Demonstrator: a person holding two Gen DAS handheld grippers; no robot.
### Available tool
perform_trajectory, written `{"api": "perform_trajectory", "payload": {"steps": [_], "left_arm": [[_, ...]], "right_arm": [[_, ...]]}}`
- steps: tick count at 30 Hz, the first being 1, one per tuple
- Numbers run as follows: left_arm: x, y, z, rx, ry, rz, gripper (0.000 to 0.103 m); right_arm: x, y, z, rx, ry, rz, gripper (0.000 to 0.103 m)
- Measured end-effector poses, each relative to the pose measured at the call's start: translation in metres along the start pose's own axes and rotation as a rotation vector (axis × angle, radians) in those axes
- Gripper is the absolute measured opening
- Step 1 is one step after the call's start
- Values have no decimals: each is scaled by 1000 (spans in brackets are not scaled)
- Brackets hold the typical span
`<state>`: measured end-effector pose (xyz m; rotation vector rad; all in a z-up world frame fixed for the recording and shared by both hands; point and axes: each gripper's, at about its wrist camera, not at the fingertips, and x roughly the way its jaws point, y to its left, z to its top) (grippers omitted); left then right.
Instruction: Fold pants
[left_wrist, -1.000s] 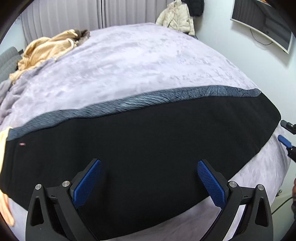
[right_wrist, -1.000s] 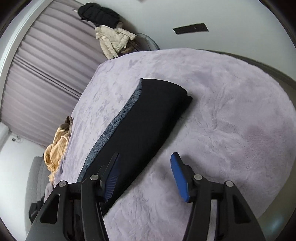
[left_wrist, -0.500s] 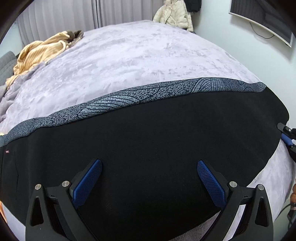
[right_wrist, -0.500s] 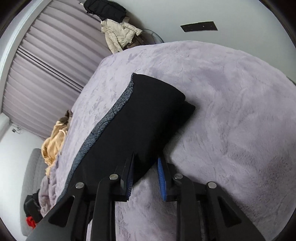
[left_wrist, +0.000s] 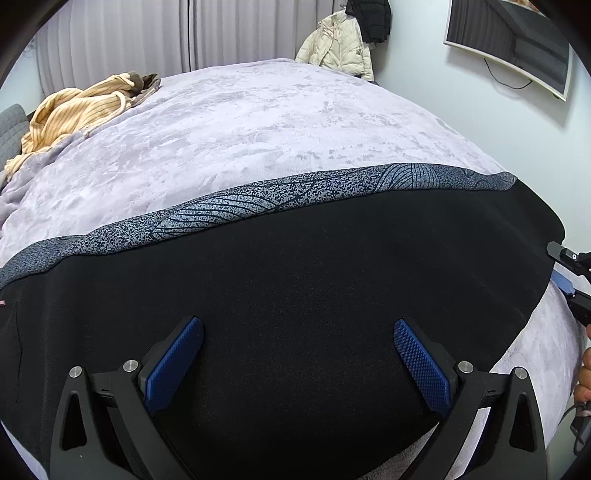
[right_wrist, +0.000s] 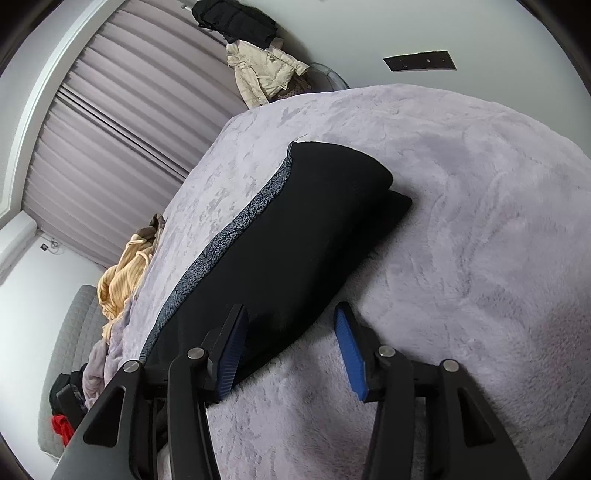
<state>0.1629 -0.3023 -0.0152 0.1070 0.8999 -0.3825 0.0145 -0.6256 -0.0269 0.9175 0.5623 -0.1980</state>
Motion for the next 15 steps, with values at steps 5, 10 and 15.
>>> {"api": "perform_trajectory", "payload": {"steps": [5,10,15], "left_arm": [[-1,2,-4,-7,-21,-26,103],[-2,12,-4,-34,-28,-90,103],[1,4,-7,-2,-38,-39,103]], "right_arm": [[-3,-1,-6,-24,-28,9,53],[-4,-2,-10,-30,-47,25,53],[-5,-5,-11,-27,-52,39,53]]}}
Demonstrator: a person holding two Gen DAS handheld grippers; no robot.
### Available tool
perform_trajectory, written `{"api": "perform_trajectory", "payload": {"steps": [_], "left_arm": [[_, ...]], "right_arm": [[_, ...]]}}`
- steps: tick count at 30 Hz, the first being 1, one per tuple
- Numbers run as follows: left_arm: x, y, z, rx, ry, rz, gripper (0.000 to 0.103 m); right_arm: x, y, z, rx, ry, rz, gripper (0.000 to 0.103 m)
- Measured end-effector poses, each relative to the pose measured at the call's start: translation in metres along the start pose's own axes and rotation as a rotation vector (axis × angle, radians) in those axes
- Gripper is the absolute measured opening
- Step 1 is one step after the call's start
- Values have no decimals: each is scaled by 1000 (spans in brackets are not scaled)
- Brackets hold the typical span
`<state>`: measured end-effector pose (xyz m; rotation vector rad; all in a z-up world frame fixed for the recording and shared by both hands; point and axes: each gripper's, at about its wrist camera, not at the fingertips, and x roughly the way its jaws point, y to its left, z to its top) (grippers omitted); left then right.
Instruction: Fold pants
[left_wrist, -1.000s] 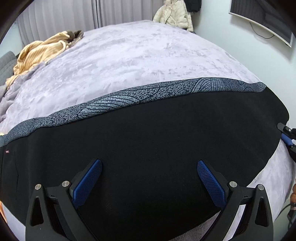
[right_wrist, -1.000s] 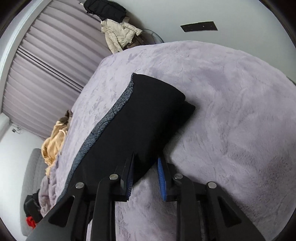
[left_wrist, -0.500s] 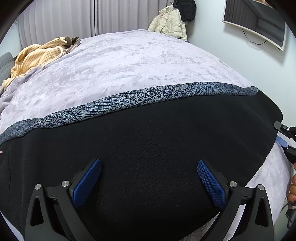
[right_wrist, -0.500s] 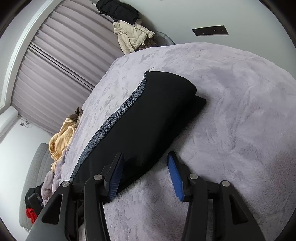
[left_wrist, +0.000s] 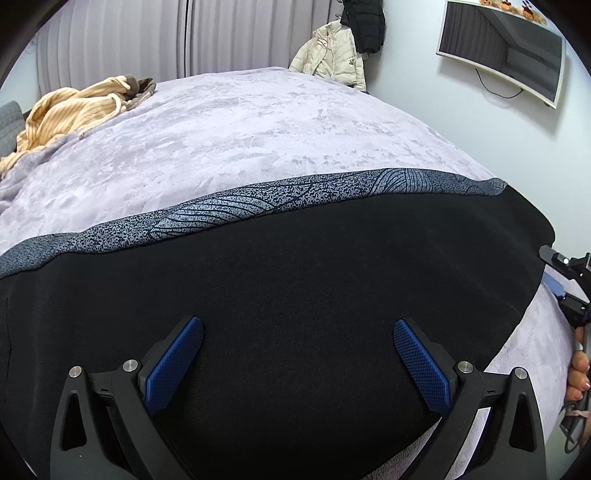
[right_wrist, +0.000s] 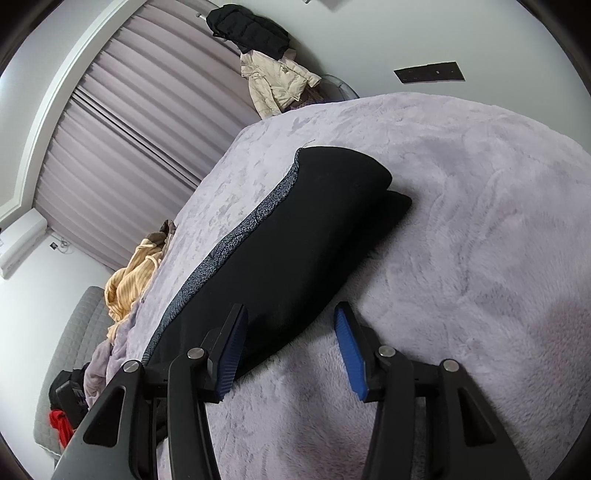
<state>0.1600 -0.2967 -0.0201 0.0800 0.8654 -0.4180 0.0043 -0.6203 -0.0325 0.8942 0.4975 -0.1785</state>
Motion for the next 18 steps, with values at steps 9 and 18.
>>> {"api": "perform_trajectory", "payload": {"steps": [9,18], "left_arm": [[-2,-1,-4,2,-17,6,103],[-4,0,-5,6,-25,10,103]], "right_arm": [[3,-7,10,100,18,5,56],[25,-5,43,211,14,32,48]]}}
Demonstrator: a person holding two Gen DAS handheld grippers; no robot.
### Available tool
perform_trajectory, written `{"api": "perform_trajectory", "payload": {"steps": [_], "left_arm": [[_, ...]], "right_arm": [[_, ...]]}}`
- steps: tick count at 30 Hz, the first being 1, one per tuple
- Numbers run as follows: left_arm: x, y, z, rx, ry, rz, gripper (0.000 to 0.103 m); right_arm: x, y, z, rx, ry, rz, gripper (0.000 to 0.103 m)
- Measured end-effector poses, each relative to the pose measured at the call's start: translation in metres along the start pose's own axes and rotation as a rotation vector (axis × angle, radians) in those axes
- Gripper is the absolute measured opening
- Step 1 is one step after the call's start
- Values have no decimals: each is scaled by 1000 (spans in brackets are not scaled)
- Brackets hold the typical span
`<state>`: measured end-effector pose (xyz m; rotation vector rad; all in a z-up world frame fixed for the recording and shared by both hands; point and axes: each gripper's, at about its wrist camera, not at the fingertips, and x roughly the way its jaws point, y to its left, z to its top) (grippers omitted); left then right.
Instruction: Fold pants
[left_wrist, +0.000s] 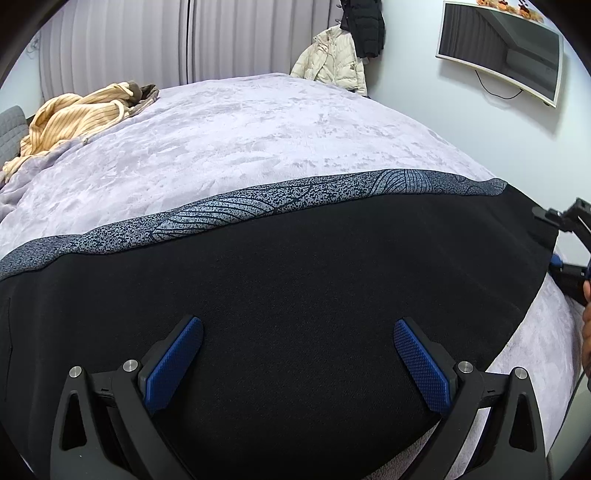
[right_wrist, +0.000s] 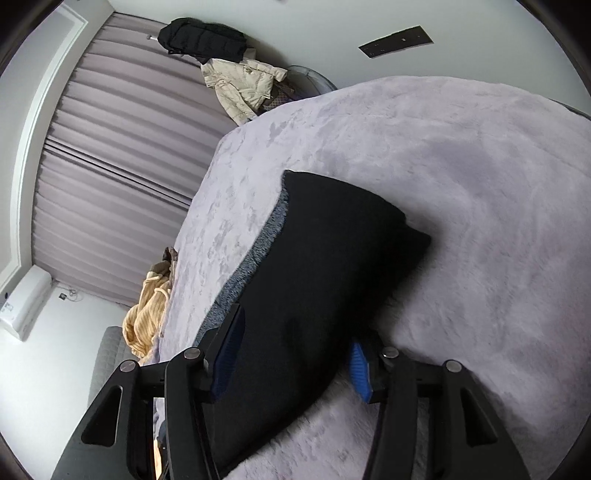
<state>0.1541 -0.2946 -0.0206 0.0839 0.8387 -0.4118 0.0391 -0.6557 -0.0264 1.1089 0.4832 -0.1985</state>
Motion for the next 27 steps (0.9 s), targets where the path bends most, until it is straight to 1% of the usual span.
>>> {"api": "perform_trajectory", "payload": {"steps": [1,2,3,4,5,7,9,10,11,12,13,15,16,18,20,21,22,23,27], "left_arm": [[0,0,0,0,-1,0,103],[0,0,0,1,-3,1,103],[0,0,0,2,-4,2,103],[0,0,0,2,-3,2,103],[0,0,1,3,-1,4,103],[0,-4,4,11,19,26,103],[-1,-10,14,16,74,52,103],[-2,-15,23,13,103,24,103],[-3,-21,33,9,114,-17,103],[-5,-28,45,8,106,-45,103],[-7,-37,58,17,84,-54,103],[-4,-56,83,50,48,-42,103],[5,-65,95,68,56,-21,103],[35,-76,108,91,108,14,103],[74,-83,105,139,160,104,103],[88,-81,100,134,183,94,103],[90,-76,98,93,168,67,103],[87,-71,100,73,160,50,103],[64,-72,103,80,171,49,103]], "right_arm": [[3,5,0,-34,-8,10,41],[7,7,-2,-68,-7,12,32],[15,5,-6,-105,-2,-4,29],[21,1,-9,-120,3,-17,28],[24,-5,-12,-123,7,0,26],[21,-13,-13,-101,-13,53,25],[22,-12,-14,-115,-16,50,25],[22,-12,-15,-124,-20,48,25],[22,-13,-15,-126,-24,51,25],[22,-13,-16,-127,-26,55,25],[22,-14,-16,-128,-30,61,25],[22,-13,-17,-132,-35,63,25],[22,-14,-17,-133,-36,63,25],[22,-13,-17,-134,-38,65,25],[23,-12,-18,-135,-41,68,25],[23,-12,-18,-135,-42,73,25],[24,-12,-18,-137,-42,70,25],[23,-12,-18,-138,-41,67,25],[22,-15,-18,-132,-45,86,26]]}}
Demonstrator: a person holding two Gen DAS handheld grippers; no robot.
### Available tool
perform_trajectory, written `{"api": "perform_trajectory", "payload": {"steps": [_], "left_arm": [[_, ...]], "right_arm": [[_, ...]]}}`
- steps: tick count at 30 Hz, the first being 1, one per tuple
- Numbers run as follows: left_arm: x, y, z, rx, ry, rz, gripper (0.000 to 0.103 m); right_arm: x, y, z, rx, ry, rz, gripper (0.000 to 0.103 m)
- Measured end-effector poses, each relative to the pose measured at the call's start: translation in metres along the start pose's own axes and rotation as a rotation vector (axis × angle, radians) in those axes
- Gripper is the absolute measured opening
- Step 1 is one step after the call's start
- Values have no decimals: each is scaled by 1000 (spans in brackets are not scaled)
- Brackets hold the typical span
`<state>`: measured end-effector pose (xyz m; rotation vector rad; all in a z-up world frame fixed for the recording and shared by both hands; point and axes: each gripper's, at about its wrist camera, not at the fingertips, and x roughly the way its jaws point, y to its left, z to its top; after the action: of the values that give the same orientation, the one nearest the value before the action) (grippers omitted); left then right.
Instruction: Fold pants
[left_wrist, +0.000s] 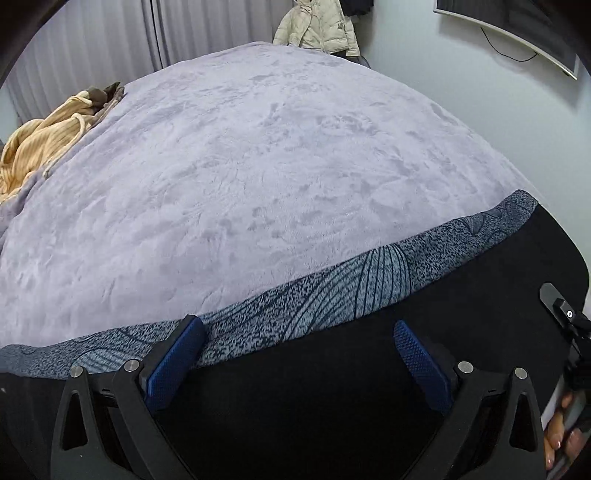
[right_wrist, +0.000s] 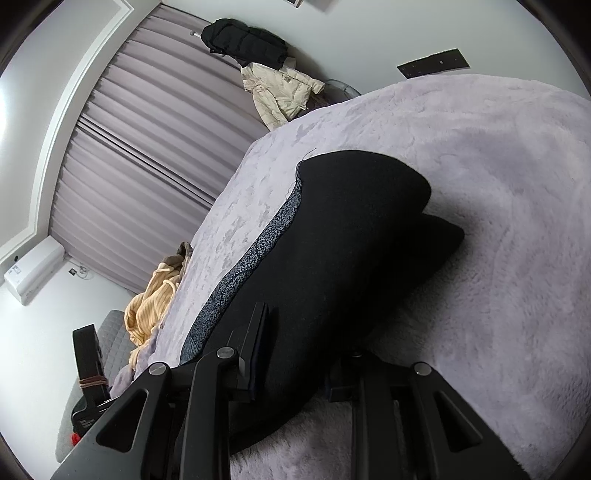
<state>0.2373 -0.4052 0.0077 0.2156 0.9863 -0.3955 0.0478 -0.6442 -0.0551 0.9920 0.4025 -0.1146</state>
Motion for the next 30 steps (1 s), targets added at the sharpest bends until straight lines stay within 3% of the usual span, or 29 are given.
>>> {"api": "perform_trajectory", "payload": {"steps": [6,8,13,16,19,22,26,30], "left_arm": [[-44,-34,-12,41,-79,-195,103],[-40,-43,-11,22,-64,-274,103],[-23,-47,-21,-155,32,-492,103],[-29,-57,-22,-144,7,-548,103],[-33,-69,-23,-88,-11,-578,103],[-12,-80,-33,-22,44,-537,103],[-10,-88,-45,46,-3,-511,103],[-11,-87,-50,66,-26,-525,103]], "right_arm": [[0,-1,0,5,0,11,28],[0,-1,0,9,3,12,28],[0,-3,2,27,12,17,28],[0,-3,1,29,13,16,28],[0,-3,1,30,14,17,28],[0,-5,3,48,27,15,28],[0,5,9,65,68,-58,21],[-13,29,10,21,34,-69,17]]}}
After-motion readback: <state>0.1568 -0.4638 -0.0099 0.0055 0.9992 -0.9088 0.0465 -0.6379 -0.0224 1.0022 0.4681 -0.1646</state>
